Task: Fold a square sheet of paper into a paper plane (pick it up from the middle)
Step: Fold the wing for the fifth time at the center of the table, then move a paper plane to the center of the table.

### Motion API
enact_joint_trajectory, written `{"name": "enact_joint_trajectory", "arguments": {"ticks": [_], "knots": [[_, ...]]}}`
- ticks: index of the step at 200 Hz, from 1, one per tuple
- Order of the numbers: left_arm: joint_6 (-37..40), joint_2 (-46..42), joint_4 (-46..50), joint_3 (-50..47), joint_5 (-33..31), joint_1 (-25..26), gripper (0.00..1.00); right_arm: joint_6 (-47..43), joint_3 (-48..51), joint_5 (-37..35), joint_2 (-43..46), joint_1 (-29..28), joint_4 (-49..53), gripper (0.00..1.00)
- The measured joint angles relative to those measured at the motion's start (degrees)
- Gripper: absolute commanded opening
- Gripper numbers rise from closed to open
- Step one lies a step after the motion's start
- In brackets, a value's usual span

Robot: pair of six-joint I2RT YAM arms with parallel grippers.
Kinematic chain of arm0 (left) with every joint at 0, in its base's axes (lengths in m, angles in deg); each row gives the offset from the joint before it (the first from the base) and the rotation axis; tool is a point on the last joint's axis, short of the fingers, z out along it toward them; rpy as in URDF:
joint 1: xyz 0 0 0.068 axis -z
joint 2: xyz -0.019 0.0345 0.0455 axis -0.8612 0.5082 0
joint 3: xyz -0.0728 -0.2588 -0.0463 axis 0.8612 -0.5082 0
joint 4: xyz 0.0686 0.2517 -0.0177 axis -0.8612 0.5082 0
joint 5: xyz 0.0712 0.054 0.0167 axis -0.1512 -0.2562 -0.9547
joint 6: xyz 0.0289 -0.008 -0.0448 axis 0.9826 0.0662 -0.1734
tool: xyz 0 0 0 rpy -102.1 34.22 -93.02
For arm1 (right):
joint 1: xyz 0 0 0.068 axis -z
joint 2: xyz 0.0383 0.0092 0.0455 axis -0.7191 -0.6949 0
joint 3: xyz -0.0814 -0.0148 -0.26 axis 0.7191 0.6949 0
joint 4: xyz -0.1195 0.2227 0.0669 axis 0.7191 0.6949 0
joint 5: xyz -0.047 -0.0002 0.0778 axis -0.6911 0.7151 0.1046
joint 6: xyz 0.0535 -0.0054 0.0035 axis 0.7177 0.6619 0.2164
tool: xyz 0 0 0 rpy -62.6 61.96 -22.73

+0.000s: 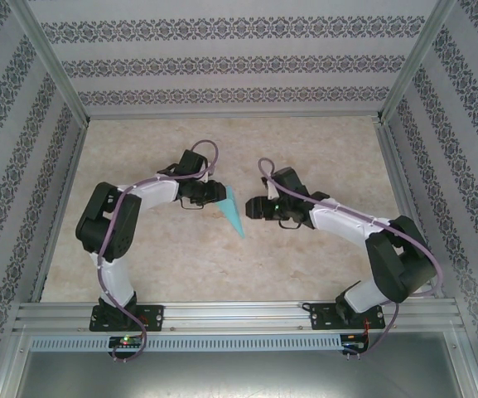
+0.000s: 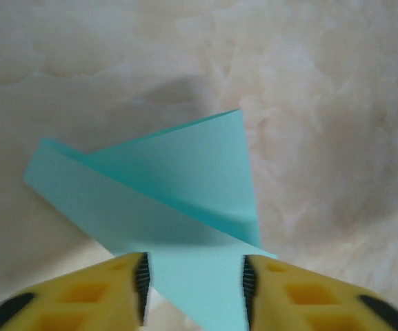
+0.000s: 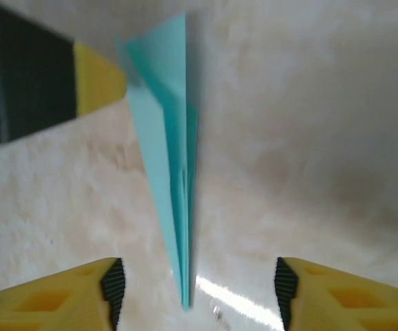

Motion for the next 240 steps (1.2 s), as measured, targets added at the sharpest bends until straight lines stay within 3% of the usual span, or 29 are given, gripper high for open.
{"name": "enact_joint_trajectory", "arguments": {"ticks": [35,62,99,147,240], "knots": [[-3.4,-3.7,10.5,5.5,-9.6,3.8,0.82,0.0,-0.5,-1.2,-1.2,4.2,-1.5,0.83],[-5.8,-2.8,18.0,9.9,-17.5,8.7,0.88,1.0,2.7,-1.9,-1.3,6.5,-3.5,0.92],[-8.4,4.6,24.9,17.6,-23.9,13.6,0.82,2.0,4.9,-2.6,-1.3,8.9,-3.9,0.93],[-10.1,13.9,30.1,24.0,-26.0,14.1,0.7,3.2,5.0,-2.7,-1.3,10.4,-4.5,0.92],[-13.4,12.3,32.6,23.5,-27.5,14.1,0.56,4.2,5.0,-1.8,-3.9,10.4,-4.5,0.88]]}}
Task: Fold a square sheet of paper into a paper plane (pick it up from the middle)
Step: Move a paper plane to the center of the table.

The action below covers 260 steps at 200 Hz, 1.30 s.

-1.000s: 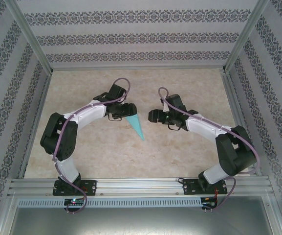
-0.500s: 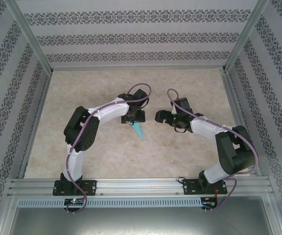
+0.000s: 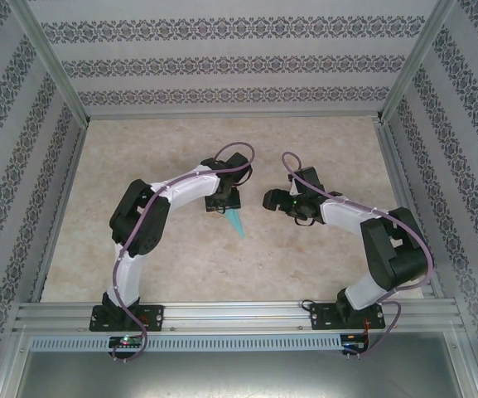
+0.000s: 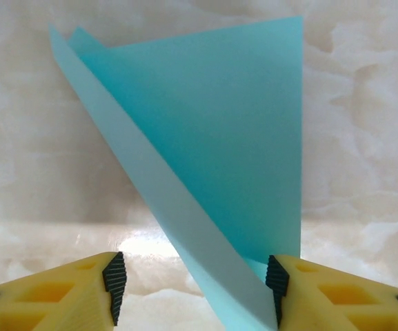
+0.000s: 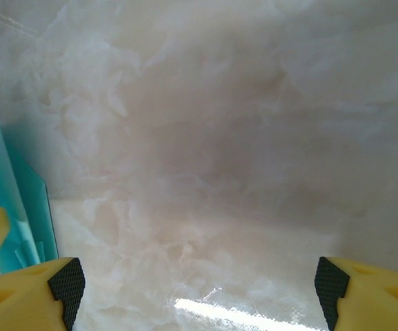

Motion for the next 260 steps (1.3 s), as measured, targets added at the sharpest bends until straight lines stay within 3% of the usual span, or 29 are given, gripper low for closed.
{"name": "enact_joint_trajectory", "arguments": {"ticks": [67,104,132,167,217,230,260], "knots": [[-3.0,-2.9,-0.8,-3.7,-0.1,0.0,0.41,0.2,-0.1,0.9,-0.3,0.0,0.0,0.87],[-4.8,-3.4,-2.1,-5.8,-0.1,0.0,0.23,0.2,-0.1,0.9,-0.7,0.0,0.0,0.86],[-5.6,-5.8,-4.3,-8.5,-0.3,0.0,0.04,0.2,-0.1,0.9,-0.8,0.0,0.0,0.87],[-5.5,-13.7,-9.7,-14.6,0.0,-0.6,0.0,0.2,-0.2,0.9,-1.3,0.0,0.0,0.86],[2.1,-20.2,-20.9,-18.7,12.9,-6.5,0.0,-1.8,-0.4,1.0,-0.9,0.0,0.0,0.85],[2.6,-20.7,-25.6,-21.5,17.7,-8.2,0.0,-2.6,-0.4,1.0,0.3,0.0,0.1,0.8],[2.4,-20.5,-35.8,-28.3,27.3,-10.7,0.0,-2.4,0.6,1.0,5.7,-0.2,-1.1,0.8]]}}
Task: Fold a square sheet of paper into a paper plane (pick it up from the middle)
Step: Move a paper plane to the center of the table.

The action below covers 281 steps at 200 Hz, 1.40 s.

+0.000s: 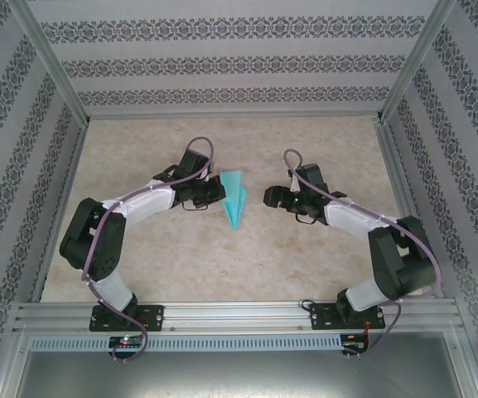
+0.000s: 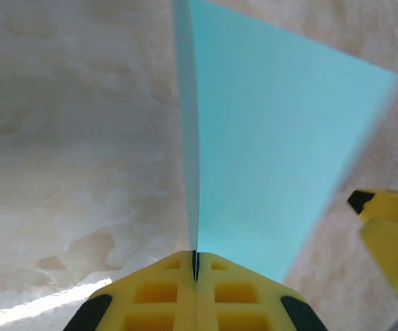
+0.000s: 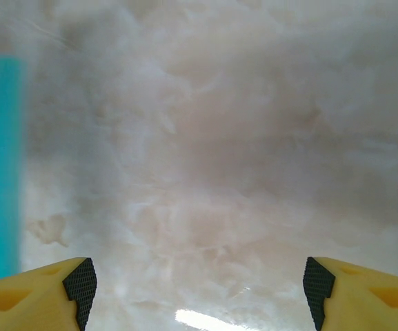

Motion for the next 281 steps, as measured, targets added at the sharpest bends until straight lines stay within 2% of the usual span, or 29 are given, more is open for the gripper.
{"name": "enact_joint_trajectory", "arguments": {"ticks": [22,43,70,99,153,210,252,281], "knots": [[-0.5,1.0,-4.9,-2.5,4.0,-0.1,0.0,1.3,0.9,-0.2,3.6,-1.8,-0.6,0.76],[-1.3,2.2,-8.6,-4.1,6.3,-0.1,0.0,2.4,0.4,-1.1,4.1,-6.6,-0.5,0.7],[-2.0,2.9,-11.5,-5.9,7.5,-0.3,0.0,3.8,-2.6,-2.8,2.1,-13.1,1.3,0.63],[-2.4,3.7,-13.2,-7.5,8.1,-0.4,0.0,5.1,-7.1,-4.8,-2.4,-16.9,2.4,0.58],[-2.4,4.2,-13.8,-8.6,8.1,-0.6,0.0,5.9,-11.5,-5.8,-9.6,-17.7,5.1,0.49],[-2.8,4.9,-14.3,-8.6,8.1,-0.8,0.0,6.0,-12.2,-5.9,-12.5,-18.0,6.5,0.51],[-3.2,5.6,-14.6,-8.6,8.0,-0.8,0.0,6.5,-12.2,-3.0,-13.4,-18.7,5.4,0.47],[-3.3,5.7,-14.6,-8.6,8.1,-0.8,0.0,7.2,-12.2,-1.6,-13.6,-18.7,4.7,0.49]]}}
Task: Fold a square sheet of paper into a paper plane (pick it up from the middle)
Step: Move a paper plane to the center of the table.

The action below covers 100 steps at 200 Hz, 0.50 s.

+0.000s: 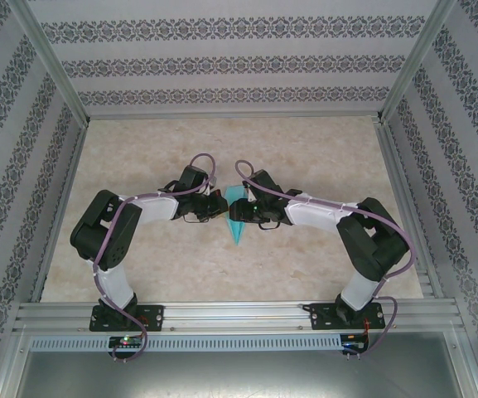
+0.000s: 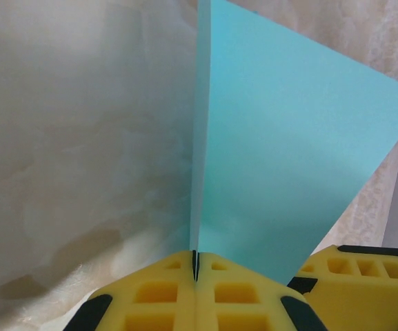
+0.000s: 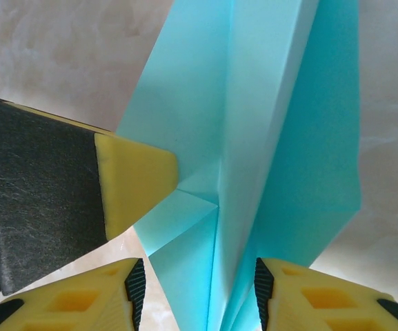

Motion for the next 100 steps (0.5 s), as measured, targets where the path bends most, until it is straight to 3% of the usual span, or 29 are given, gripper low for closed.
{"name": "enact_joint_trajectory", "arguments": {"ticks": [41,100], "knots": [[-0.1,0.0,0.0,0.0,0.0,0.0,0.0,0.5,0.5,0.2,-0.2,-0.5,-0.4,0.55],[-0.1,0.0,0.0,0.0,0.0,0.0,0.0,1.2,0.7,0.3,-1.0,-1.6,-1.0,0.54]]}}
